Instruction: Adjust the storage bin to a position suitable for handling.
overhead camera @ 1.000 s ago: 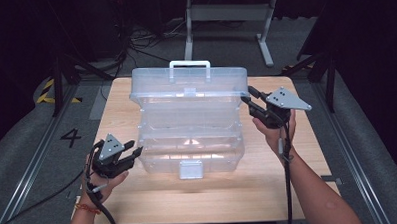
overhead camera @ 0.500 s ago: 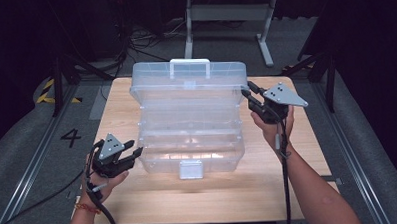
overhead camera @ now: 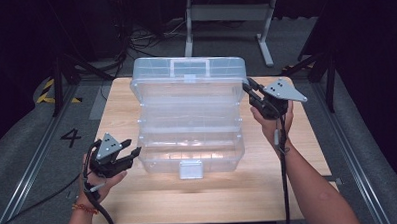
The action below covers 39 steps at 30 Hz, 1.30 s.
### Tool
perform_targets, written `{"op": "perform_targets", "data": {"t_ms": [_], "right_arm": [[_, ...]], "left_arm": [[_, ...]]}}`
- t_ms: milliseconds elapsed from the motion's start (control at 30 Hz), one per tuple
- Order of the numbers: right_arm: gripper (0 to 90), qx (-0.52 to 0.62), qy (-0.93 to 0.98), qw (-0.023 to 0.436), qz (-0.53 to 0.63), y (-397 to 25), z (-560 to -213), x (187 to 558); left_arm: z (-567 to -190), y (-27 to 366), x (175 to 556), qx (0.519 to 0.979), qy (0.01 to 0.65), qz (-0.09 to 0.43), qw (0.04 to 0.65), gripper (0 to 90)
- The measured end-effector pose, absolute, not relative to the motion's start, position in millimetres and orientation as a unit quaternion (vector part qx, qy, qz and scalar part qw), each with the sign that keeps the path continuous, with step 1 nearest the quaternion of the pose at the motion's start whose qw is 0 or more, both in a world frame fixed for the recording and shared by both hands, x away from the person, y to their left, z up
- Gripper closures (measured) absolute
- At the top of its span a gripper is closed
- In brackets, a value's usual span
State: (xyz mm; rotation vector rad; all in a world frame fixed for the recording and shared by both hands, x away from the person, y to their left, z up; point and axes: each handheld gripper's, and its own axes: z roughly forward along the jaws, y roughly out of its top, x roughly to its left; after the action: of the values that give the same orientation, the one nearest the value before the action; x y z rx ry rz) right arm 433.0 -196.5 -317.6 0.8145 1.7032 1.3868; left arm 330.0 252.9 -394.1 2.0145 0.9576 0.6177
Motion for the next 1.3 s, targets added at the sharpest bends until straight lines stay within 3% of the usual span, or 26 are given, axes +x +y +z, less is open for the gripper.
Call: {"op": "perform_targets", "data": {"t_ms": [667,1300], "right_arm": [[81.3,0.317,0.678,0.402,0.527,-195,-312,443],[81.5,0.320,0.684,0.395,0.523,-195,-308,449]], "left_arm": [[-403,273,326,0.803,0.403,0.252,0.358,49.0],[-457,295,320,0.847,0.419,0.202,0.256,41.1]]}}
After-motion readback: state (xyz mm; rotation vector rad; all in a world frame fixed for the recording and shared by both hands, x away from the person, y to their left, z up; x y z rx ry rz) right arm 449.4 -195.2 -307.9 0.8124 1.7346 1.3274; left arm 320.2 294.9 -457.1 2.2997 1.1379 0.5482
